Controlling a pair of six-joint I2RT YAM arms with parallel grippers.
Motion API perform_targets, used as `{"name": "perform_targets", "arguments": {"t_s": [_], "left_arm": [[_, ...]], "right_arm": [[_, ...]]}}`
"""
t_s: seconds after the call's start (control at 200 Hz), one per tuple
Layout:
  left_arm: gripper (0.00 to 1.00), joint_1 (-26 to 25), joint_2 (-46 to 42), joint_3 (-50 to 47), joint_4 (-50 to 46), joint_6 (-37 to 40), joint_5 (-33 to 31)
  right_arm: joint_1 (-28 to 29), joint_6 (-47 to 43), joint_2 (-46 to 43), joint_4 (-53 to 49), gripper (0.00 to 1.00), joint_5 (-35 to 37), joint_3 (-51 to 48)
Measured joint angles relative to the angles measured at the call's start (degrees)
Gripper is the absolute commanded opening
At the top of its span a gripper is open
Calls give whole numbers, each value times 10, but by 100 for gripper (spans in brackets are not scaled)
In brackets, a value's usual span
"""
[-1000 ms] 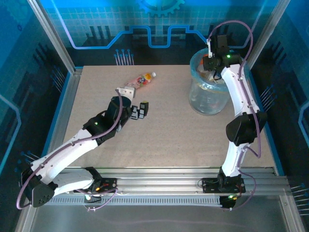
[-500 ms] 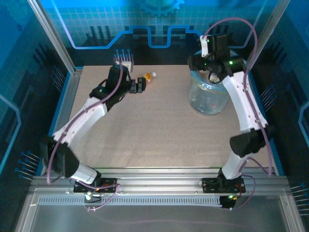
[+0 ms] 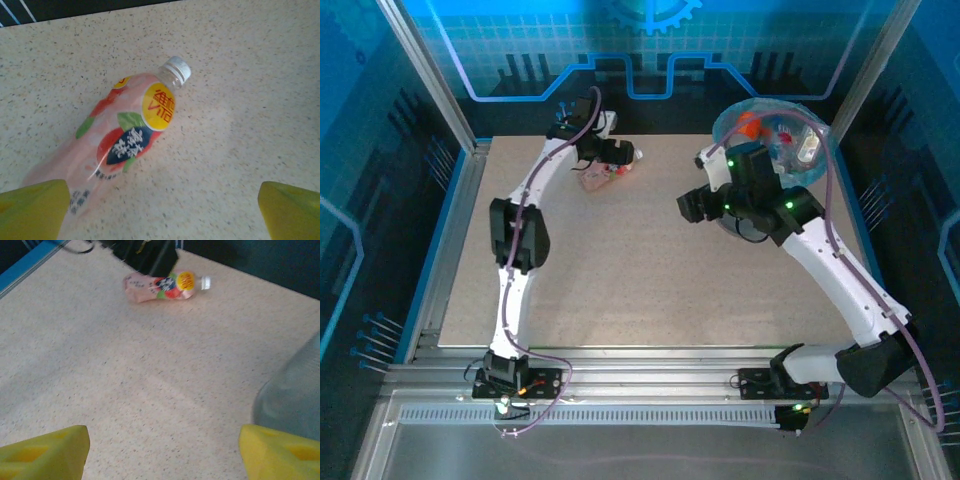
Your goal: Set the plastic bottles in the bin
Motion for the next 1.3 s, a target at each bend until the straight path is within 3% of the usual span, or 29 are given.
{"name": "perform_targets", "arguments": {"t_s": [0.11,0.395,0.56,1.01,1.301], "left_arm": [[99,9,55,62,-35,12,-1],[93,38,86,48,-62,40,-20],[84,30,84,31,-50,74,-54],[93,15,90,27,-41,149,-111],[88,12,113,15,-49,174,-127]], "right_arm": [[15,0,0,3,79,-4,-3],[44,-5,9,15,79,-15,-2],[50,-5,30,19,78,-21,2],[81,-5,44,15,78,-17,16],[108,-5,48,6,78,-12,24]]}}
